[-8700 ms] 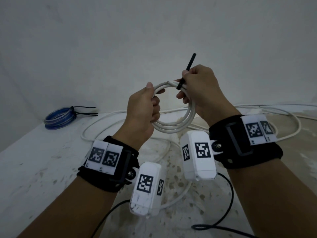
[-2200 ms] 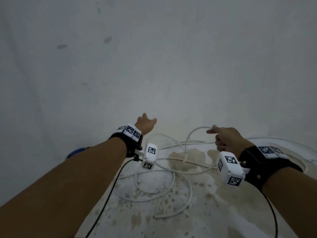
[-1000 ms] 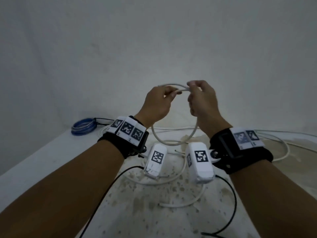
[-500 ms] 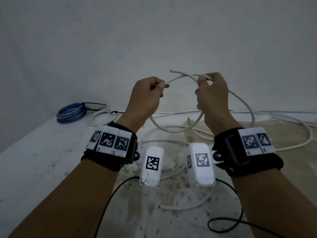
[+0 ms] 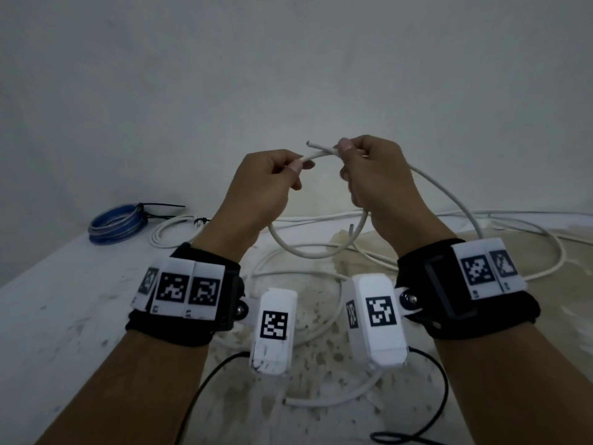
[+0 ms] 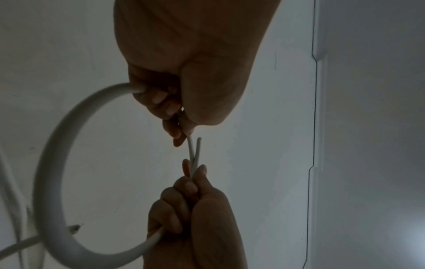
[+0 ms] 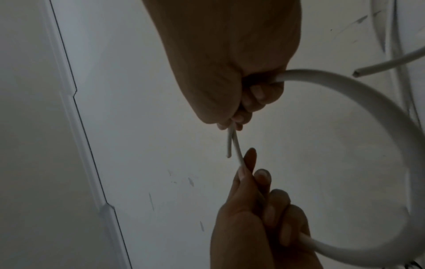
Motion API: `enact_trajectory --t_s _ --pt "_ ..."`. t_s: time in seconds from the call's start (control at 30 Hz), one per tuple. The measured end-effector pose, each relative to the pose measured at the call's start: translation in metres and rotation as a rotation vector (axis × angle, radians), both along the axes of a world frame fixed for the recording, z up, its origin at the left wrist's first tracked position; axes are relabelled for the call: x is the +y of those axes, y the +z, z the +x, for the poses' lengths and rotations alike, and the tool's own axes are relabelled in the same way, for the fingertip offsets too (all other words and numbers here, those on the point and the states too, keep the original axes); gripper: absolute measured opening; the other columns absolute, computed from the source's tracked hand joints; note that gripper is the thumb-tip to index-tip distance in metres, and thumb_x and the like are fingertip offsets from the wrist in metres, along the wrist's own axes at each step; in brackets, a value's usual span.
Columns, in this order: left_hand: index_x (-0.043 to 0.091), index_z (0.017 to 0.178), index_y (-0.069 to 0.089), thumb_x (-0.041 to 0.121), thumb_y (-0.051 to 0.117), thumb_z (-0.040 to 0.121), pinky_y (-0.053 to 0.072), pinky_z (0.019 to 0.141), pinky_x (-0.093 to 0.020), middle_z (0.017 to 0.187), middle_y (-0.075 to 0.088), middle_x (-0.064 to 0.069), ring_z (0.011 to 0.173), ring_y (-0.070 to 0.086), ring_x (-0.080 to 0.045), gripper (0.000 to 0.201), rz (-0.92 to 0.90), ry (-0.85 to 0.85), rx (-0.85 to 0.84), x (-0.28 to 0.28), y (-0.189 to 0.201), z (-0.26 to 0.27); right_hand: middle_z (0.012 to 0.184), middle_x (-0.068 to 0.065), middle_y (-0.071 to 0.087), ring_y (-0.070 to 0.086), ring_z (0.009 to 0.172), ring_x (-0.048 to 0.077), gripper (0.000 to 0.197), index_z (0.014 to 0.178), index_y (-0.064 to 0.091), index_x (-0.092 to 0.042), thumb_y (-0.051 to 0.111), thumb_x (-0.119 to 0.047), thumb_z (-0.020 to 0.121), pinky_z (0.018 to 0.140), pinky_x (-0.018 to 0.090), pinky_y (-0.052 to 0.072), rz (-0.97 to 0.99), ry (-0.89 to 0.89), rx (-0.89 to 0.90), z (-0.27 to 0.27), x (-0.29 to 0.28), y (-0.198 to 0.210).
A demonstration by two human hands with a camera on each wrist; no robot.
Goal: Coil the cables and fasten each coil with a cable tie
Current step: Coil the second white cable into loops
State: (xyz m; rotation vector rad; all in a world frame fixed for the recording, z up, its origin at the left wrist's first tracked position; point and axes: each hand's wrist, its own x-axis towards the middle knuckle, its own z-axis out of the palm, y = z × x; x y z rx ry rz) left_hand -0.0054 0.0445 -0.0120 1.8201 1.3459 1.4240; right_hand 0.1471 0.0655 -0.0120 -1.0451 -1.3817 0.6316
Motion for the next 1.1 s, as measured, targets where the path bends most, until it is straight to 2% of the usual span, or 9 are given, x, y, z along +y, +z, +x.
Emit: enact_trajectory --t_s 0.17,0.33,0.47,0.57,0.67,0.8,0.9,1.0,1.1 --pt "0.018 0.109 0.073 0.015 0.053 0.099 0.036 0.06 -0.02 0.067 0.06 0.008 0.051 0.05 0.004 0.023 0.038 -0.031 -0.014 -0.005 0.003 0.002 0.061 -0.004 0.054 0.044 0.045 0.002 0.026 0.093 0.067 -0.013 0.05 -0.032 0.101 0.052 0.024 0.035 0.012 0.057 -0.116 -0.01 -0.006 0.001" --pt "0.029 0.096 0.073 0.017 0.054 0.099 0.036 0.058 -0.021 0.069 0.061 0.004 0.05 0.049 0.0 0.023 0.053 -0.048 -0.06 -0.005 0.006 0.002 0.06 -0.001 0.057 0.048 0.047 0.008 0.031 0.096 0.064 -0.01 0.05 -0.037 0.101 0.048 0.027 0.043 -0.014 0.077 -0.118 -0.012 -0.008 -0.001" --pt "0.018 0.097 0.066 0.02 0.048 0.101 0.041 0.052 -0.022 0.074 0.065 0.004 0.047 0.046 -0.004 0.018 -0.049 -0.002 -0.117 -0.001 0.008 0.001 0.061 -0.002 0.056 0.048 0.052 0.012 0.031 0.085 0.062 -0.011 0.054 -0.037 0.099 0.057 0.031 0.041 -0.011 -0.014 0.01 -0.01 -0.003 -0.001" --pt "0.015 0.093 0.064 0.012 0.047 0.101 0.037 0.047 -0.02 0.069 0.067 0.005 0.045 0.043 -0.005 0.019 -0.049 -0.014 -0.115 0.0 0.008 -0.002 0.063 -0.001 0.055 0.046 0.049 0.01 0.027 0.091 0.061 -0.011 0.054 -0.035 0.099 0.053 0.028 0.039 -0.02 -0.019 0.081 -0.007 -0.003 -0.001" --pt "0.017 0.09 0.065 0.011 0.049 0.1 0.034 0.049 -0.018 0.071 0.068 0.002 0.045 0.044 -0.002 0.019 -0.001 -0.046 -0.053 -0.001 0.006 0.0 0.066 0.0 0.057 0.048 0.046 0.005 0.025 0.1 0.061 -0.01 0.051 -0.033 0.1 0.051 0.027 0.041 -0.024 0.031 -0.01 -0.012 -0.006 -0.001" --pt "0.012 0.094 0.067 0.009 0.051 0.098 0.033 0.045 -0.015 0.073 0.064 -0.002 0.043 0.043 -0.002 0.017 -0.025 -0.098 -0.085 -0.003 0.008 0.001 0.066 0.0 0.057 0.05 0.053 0.01 0.03 0.095 0.063 -0.009 0.049 -0.034 0.101 0.061 0.034 0.044 -0.001 0.051 -0.154 -0.018 -0.009 0.0" --pt "0.003 0.095 0.068 0.022 0.058 0.096 0.028 0.042 -0.018 0.071 0.06 -0.004 0.043 0.037 -0.007 0.021 -0.093 -0.131 -0.216 -0.005 0.01 0.0 0.064 -0.001 0.058 0.049 0.055 0.011 0.029 0.091 0.063 -0.009 0.051 -0.034 0.101 0.061 0.034 0.044 0.01 0.075 -0.158 -0.018 -0.011 0.002" --pt "0.01 0.088 0.071 0.036 0.06 0.095 0.029 0.045 -0.022 0.061 0.055 0.0 0.045 0.036 -0.008 0.03 -0.039 -0.096 -0.217 -0.003 0.007 -0.002 0.06 -0.002 0.058 0.047 0.048 0.009 0.028 0.088 0.062 -0.009 0.051 -0.031 0.101 0.052 0.029 0.042 0.008 0.118 -0.155 -0.022 -0.015 0.002" --pt "0.015 0.081 0.07 0.036 0.06 0.095 0.033 0.053 -0.025 0.06 0.061 0.001 0.046 0.043 -0.005 0.027 0.063 -0.031 -0.155 -0.002 0.006 -0.003 0.062 0.003 0.059 0.049 0.045 0.01 0.032 0.095 0.062 -0.004 0.043 -0.029 0.104 0.047 0.025 0.045 -0.05 0.164 -0.099 -0.021 -0.018 0.003"
